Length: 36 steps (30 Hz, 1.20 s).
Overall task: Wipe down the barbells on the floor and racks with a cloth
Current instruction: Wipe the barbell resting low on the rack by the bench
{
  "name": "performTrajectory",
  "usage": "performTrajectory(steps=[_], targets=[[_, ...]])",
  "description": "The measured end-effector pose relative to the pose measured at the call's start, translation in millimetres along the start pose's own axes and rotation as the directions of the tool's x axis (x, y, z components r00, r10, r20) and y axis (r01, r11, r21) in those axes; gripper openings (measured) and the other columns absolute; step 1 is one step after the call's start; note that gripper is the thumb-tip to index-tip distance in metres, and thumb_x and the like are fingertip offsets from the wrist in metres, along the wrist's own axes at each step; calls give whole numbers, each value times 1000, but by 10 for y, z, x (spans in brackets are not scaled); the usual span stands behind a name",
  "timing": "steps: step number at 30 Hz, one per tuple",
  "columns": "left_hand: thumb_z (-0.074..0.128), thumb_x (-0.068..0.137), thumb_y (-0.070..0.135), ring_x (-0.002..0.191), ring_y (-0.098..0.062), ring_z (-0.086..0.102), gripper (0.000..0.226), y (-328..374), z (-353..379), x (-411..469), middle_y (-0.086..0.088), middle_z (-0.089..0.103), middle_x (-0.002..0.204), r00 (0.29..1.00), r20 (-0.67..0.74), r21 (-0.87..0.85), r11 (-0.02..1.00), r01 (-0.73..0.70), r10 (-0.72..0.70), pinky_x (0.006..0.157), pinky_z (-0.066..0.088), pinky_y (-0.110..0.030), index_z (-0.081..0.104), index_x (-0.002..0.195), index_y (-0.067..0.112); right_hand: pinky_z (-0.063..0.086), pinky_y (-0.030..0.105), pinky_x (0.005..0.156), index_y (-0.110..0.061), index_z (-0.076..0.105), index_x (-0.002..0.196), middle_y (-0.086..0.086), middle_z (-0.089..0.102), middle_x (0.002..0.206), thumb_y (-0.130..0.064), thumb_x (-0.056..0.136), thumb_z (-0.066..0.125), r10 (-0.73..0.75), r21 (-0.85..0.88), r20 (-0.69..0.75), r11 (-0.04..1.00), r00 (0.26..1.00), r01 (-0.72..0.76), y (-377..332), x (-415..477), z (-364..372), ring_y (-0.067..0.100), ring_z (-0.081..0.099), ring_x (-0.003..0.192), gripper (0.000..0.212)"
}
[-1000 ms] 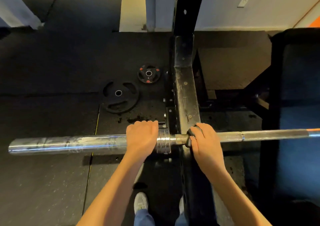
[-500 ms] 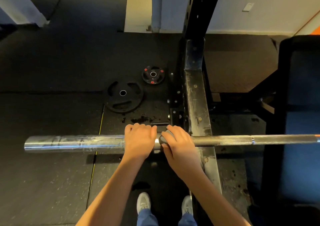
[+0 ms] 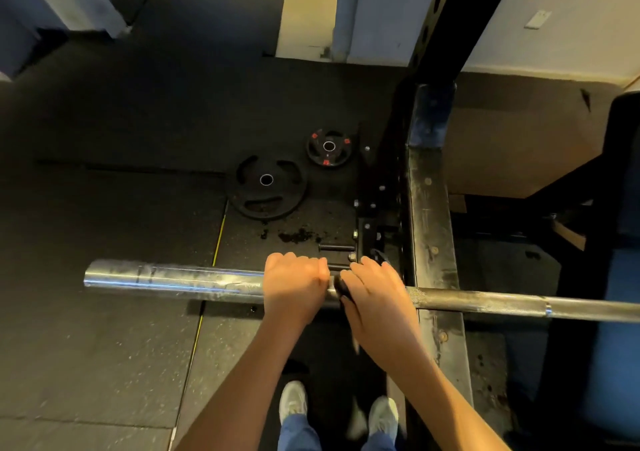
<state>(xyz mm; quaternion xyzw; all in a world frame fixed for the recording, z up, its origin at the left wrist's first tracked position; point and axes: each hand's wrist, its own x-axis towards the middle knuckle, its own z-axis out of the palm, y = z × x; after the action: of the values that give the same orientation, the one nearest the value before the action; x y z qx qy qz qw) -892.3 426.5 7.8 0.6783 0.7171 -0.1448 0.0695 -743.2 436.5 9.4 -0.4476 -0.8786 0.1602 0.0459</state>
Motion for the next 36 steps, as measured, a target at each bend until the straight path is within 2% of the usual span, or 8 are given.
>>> performTrajectory(steps=[5,9,14,20,25,28,32,36], targets=[[60,89,19,79,-21,49,19,-66,20,38,0,55,88,998,42,-5,999,-41,41,70,28,-34,51,105,18,39,34,96,-22,59,100,-4,59,98,-27,93,42,228,-5,-19,974,973,-228,-153,226,31,18,54,96,19],[46,94,17,77,-20,44,13,-285,-111,57,2,45,78,1000,-14,-25,1000,-5,5,69,29,-34,56,101,21,45,34,86,-22,59,94,-4,58,93,-30,92,43,149,-72,21,987,989,-147,-80,164,6,19,55,88,18],[39,96,20,83,-23,59,26,-1154,34,-78,3,62,80,965,-74,2,968,251,-250,65,27,-33,55,76,26,41,31,72,-22,51,77,-4,51,77,-29,89,32,273,-47,-18,961,962,-274,-157,230,15,17,47,72,23],[35,99,23,77,-19,61,24,-1383,370,-195,5,65,81,967,-47,49,967,251,-248,61,39,-31,55,87,25,33,29,71,-23,50,77,-5,50,75,-27,93,42,377,-114,67,923,924,-368,-308,318,-54,13,45,70,19],[37,96,20,78,-21,61,21,-1396,374,-194,4,65,82,970,-44,42,970,239,-237,60,35,-32,55,86,24,43,29,74,-21,57,91,-5,51,83,-34,95,34,182,94,-52,980,982,-176,-744,352,246,15,47,75,27],[36,95,17,76,-21,59,20,-1384,322,-182,3,65,83,968,-32,51,967,249,-248,60,31,-32,54,88,23,47,35,71,-19,58,83,-3,53,77,-25,89,54,102,-28,-45,994,994,-104,-514,256,226,20,52,71,9],[41,93,15,71,-20,52,15,-1380,316,-177,4,64,84,965,-4,64,963,263,-263,62,37,-30,54,92,23,43,49,100,-13,64,94,4,62,93,-12,83,60,271,-111,-109,953,956,-283,-356,146,159,27,60,95,12],[44,93,16,81,-20,59,12,-1394,344,-180,4,64,88,973,9,50,972,229,-229,66,39,-31,53,96,23,49,39,73,-12,60,81,3,55,76,-14,82,66,131,-24,-52,991,990,-132,-915,445,219,22,51,72,6]])
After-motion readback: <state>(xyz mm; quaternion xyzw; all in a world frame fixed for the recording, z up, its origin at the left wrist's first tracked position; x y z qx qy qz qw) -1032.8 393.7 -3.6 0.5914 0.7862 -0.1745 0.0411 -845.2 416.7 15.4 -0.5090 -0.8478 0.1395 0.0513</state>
